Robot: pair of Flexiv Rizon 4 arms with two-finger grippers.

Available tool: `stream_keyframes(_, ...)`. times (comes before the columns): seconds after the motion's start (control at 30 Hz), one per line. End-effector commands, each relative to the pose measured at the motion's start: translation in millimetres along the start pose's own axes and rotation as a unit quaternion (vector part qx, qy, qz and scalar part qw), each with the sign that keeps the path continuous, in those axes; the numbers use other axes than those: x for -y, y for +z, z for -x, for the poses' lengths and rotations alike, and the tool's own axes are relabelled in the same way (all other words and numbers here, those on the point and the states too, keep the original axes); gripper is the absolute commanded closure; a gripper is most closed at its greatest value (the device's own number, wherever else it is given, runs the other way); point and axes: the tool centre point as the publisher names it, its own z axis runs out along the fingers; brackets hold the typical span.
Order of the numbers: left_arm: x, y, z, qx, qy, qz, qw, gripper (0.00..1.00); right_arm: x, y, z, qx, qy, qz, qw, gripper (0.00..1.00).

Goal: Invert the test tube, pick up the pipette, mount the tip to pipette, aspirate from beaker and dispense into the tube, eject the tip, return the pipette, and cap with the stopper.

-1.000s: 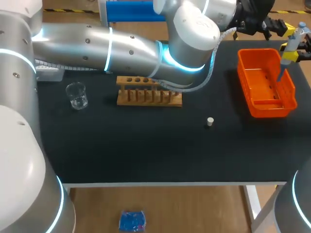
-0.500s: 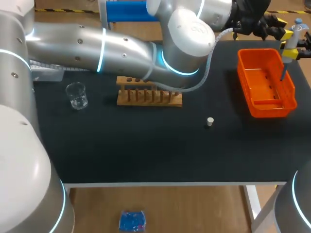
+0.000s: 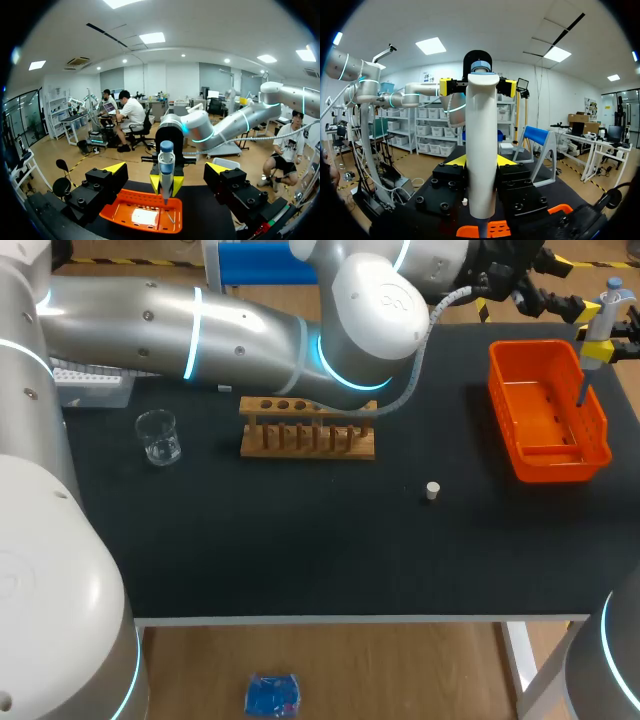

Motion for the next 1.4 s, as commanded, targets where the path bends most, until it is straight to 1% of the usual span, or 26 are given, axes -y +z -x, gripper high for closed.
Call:
stream_keyframes(0.03,2.4,-15,-2.4,0.003,-0.001,0.037,0.999,0.0,-1,0,0,0.0,0.0,-0.002,1.0,1.0)
stream_keyframes(0.27,-10.1,-43,-4.6,0.011,-0.004,0.046,0.999,0.0,-1,0,0,0.0,0.0,-0.002,1.0,1.0)
stream_keyframes(0.33,-17.2,-55,-5.8,0.017,-0.004,0.038,0.999,0.0,-1,0,0,0.0,0.0,-0.002,1.0,1.0)
stream_keyframes(0.43,-30.3,-75,-8.2,0.035,-0.012,0.036,0.999,0.0,-1,0,0,0.0,0.0,-0.002,1.0,1.0)
stream_keyframes(0.47,-35.1,-81,-9.5,0.042,-0.015,0.041,0.998,0.0,-1,0,0,0.0,0.0,-0.002,1.0,1.0)
stream_keyframes(1.27,-35.1,-81,-9.5,0.042,-0.015,0.041,0.998,0.0,-1,0,0,0.0,0.0,-0.002,1.0,1.0)
stream_keyframes(1.3,-41.7,-87,-1.4,0.048,-0.016,0.034,0.998,0.0,-1,0,0,0.0,0.0,-0.002,1.0,1.0)
stream_keyframes(1.33,-49.8,-93,7.7,0.035,-0.016,0.035,0.999,0.0,-1,0,0,0.0,0.0,-0.002,1.0,1.0)
stream_keyframes(1.37,-56.3,-100,16.6,0.044,-0.029,0.038,0.998,0.0,-1,0,0,0.0,0.0,-0.002,1.0,1.0)
stream_keyframes(1.4,-59.6,-105,24.2,0.035,-0.029,0.023,0.999,0.0,-1,0,0,0.0,0.0,-0.002,1.0,1.0)
